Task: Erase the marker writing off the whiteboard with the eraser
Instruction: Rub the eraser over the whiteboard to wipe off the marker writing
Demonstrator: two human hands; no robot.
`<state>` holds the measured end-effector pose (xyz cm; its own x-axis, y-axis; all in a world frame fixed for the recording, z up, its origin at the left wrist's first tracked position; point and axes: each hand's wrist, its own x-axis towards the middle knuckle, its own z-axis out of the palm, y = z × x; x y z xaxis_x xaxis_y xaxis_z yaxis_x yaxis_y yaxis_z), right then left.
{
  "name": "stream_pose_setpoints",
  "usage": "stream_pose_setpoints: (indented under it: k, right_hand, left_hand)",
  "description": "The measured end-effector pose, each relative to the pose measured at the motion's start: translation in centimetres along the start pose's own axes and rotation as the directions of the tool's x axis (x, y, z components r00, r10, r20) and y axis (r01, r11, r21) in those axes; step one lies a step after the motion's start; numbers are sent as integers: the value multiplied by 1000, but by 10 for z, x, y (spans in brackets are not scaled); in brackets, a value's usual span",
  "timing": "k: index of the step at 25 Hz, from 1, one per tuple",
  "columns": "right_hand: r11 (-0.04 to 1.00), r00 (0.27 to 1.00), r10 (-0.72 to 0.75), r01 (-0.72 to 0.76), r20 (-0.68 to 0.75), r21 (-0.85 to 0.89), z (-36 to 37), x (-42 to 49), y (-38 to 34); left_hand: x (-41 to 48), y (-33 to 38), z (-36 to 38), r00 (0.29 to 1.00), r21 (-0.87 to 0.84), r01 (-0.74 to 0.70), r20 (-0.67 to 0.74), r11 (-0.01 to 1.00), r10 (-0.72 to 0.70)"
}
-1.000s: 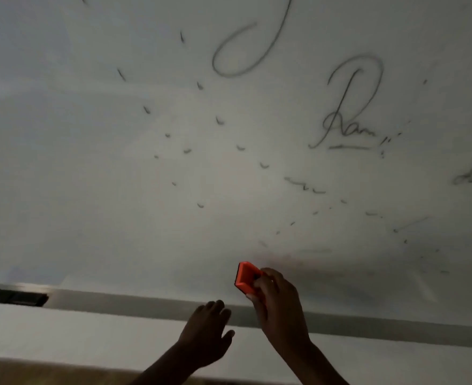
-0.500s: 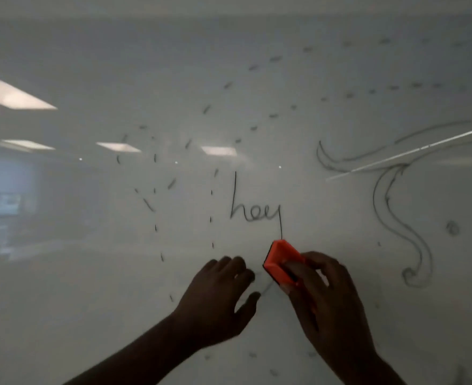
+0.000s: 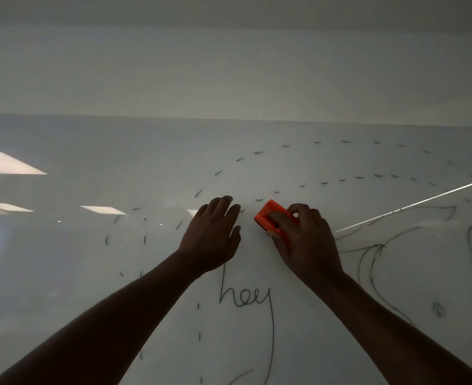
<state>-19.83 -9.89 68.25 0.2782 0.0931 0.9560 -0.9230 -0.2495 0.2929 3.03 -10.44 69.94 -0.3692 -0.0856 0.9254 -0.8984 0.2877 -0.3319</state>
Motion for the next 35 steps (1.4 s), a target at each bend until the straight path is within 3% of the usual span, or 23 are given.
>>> stream_pose_setpoints:
  k: [4, 11, 13, 15, 16, 18, 20, 22, 23, 24, 25, 26, 27, 28, 29, 31, 33, 34, 35]
  right_hand:
    - [997, 1000, -22, 22, 1, -73, 28, 6, -7]
    - [970, 969, -241, 243, 50, -23, 43, 31, 12]
    - [999, 1000, 5, -6, -24, -44, 40, 60, 20]
    - [933, 927, 355, -359, -124, -12, 47, 75, 4]
    - [903, 893, 427, -430, -138, 11, 53, 73, -11]
    - [953, 942, 302, -299, -150, 43, 66, 54, -35]
    - [997, 995, -68, 71, -71, 30, 65, 30, -27]
    - [933, 933, -357, 358, 44, -18, 48, 40, 13]
    - [935, 935, -347, 351, 71, -58, 41, 53, 32]
    - [975, 978, -203, 206, 46, -81, 33, 66, 45]
    - [997, 999, 33, -35, -27, -73, 30, 78, 50]
    - [960, 957, 271, -277, -108, -42, 33, 84, 43]
    - [916, 905, 396, -402, -157, -8, 41, 83, 24]
    - [913, 900, 403, -407, -168, 13, 53, 76, 1]
    - [953, 941, 303, -302, -153, 32, 64, 64, -23]
    - [997, 995, -71, 74, -75, 34, 77, 32, -41]
    - [935, 934, -354, 353, 46, 35, 58, 37, -11]
    - [913, 909, -406, 408, 100, 0, 49, 49, 8]
    - [934, 930, -351, 356, 109, -34, 40, 64, 24]
  left_hand:
    - [17, -24, 17, 997, -41, 77, 5, 996, -77]
    - [2, -45, 33, 1000, -112, -8, 11, 994, 9]
    - [0, -43, 35, 1000, -145, -11, -14, 989, 9]
    - [-2, -43, 38, 1000, -173, -12, -11, 985, 10]
    - [-2, -44, 40, 1000, -175, -15, -7, 984, 14]
    - [-2, -48, 42, 1000, -152, -25, 0, 988, 26]
    - [-2, -50, 42, 999, -135, -38, 11, 990, 40]
    - [-2, -51, 41, 999, -127, -37, 28, 991, 41]
    - [-2, -50, 42, 999, -127, -35, 27, 991, 39]
    - [-2, -49, 42, 999, -127, -31, 25, 991, 35]
    - [-2, -48, 43, 999, -128, -27, 30, 991, 31]
    - [-2, -46, 44, 999, -128, -22, 41, 992, 28]
    - [-2, -45, 44, 999, -131, -19, 48, 991, 26]
    - [-2, -46, 45, 998, -140, -20, 50, 990, 27]
    - [-2, -47, 44, 998, -149, -26, 51, 988, 34]
    - [-2, -52, 42, 996, -155, -52, 58, 987, 62]
    - [-1, -57, 38, 997, -162, -46, 56, 986, 56]
    - [-1, -58, 36, 998, -159, -37, 50, 987, 46]
    - [0, -57, 36, 999, -154, -28, 40, 988, 35]
